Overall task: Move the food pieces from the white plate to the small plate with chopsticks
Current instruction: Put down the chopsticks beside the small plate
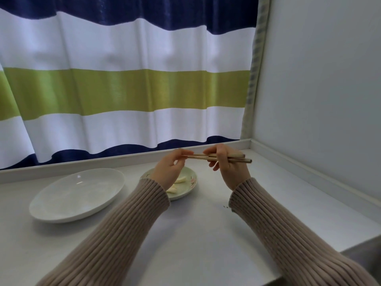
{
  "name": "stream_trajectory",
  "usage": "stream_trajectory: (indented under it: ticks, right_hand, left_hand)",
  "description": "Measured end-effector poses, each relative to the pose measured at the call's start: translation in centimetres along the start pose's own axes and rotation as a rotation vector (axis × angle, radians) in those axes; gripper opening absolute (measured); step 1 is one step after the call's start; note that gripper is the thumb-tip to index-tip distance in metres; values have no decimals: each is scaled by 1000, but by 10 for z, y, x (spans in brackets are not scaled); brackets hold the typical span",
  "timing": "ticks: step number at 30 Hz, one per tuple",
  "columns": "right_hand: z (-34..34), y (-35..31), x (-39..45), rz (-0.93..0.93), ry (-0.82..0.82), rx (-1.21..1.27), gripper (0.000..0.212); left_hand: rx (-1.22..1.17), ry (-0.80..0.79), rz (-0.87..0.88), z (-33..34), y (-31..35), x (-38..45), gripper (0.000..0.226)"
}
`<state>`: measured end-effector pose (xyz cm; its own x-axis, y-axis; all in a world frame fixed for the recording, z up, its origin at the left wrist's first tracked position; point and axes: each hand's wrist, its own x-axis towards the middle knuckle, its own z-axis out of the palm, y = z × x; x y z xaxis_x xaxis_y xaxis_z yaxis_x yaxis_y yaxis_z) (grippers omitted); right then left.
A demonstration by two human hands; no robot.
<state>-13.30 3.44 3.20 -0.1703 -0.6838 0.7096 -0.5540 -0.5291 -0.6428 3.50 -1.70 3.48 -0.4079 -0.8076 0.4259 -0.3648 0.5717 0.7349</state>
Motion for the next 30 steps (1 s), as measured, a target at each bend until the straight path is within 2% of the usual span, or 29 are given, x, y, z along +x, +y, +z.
stream_trajectory:
  ticks: [3,8,16,26,30]
  right_hand:
    - [-3,13,0,-47,37,-107,36]
    - [-8,38,-3,-56,17,-279,31]
    - [-2,69,-8,-13,-172,-432,28]
    - [6,78,-12,15,-498,-635,35]
    - [7,77,-14,80,-595,-652,30]
  left_hand:
    - [-7,-40,8,20,11,9,34]
    - [76,-137,0,53,7,23,42]
    - [169,-203,-53,67,-13,30,42]
    - [172,-105,-58,50,-25,31,37]
    - [210,-114,-62,49,-25,30,37]
